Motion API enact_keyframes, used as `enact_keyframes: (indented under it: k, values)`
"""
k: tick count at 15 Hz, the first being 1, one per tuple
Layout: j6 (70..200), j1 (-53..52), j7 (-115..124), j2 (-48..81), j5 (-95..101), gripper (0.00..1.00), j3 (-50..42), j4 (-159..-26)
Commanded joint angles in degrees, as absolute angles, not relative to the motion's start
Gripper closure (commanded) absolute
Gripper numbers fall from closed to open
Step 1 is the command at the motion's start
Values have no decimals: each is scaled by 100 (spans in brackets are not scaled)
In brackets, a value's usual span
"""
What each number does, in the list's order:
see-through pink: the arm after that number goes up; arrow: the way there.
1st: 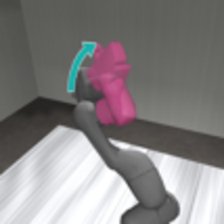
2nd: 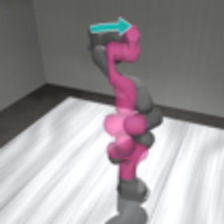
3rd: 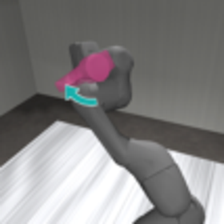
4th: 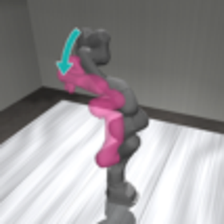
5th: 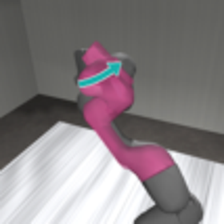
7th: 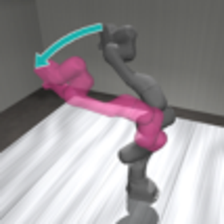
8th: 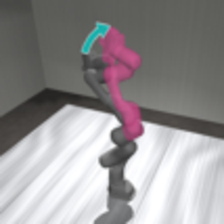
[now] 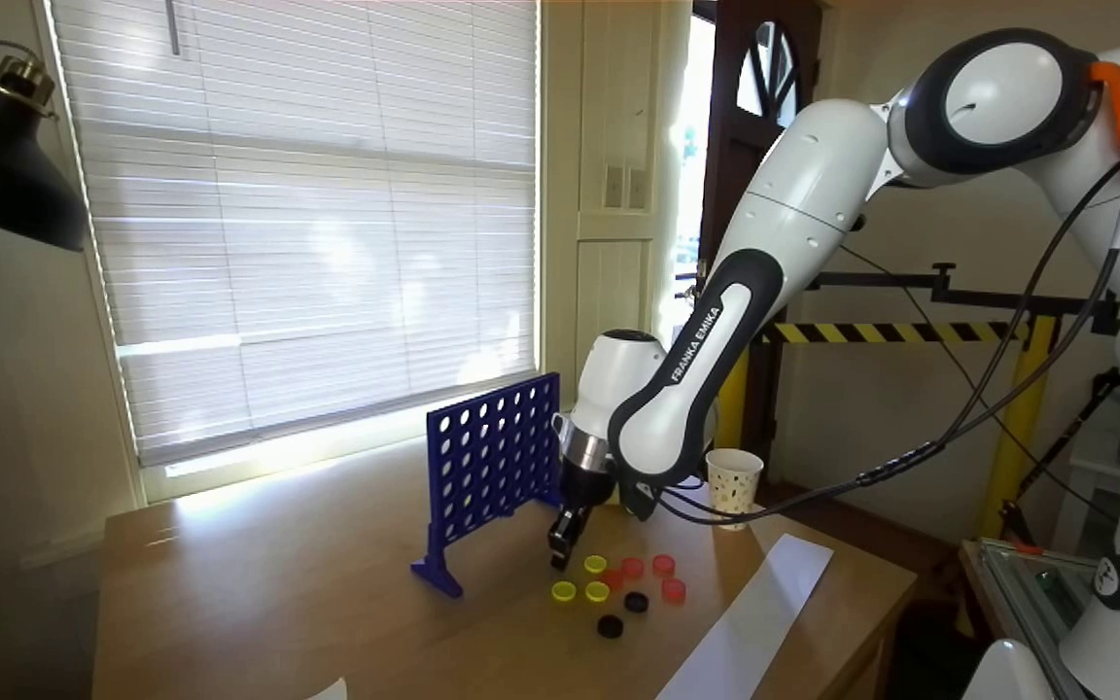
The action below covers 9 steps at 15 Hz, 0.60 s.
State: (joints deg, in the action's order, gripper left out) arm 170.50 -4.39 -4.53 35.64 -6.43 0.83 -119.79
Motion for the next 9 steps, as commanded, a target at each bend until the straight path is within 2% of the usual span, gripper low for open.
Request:
enact_keyframes:
  k: [1,3,9]
  values:
    - [16964,-452,-197,3575,-434,74,49,-11905]
    - [16975,-522,-133,3467,-406,63,-38,-12031]
    - [16818,-639,-38,3174,-341,21,-136,-12411]
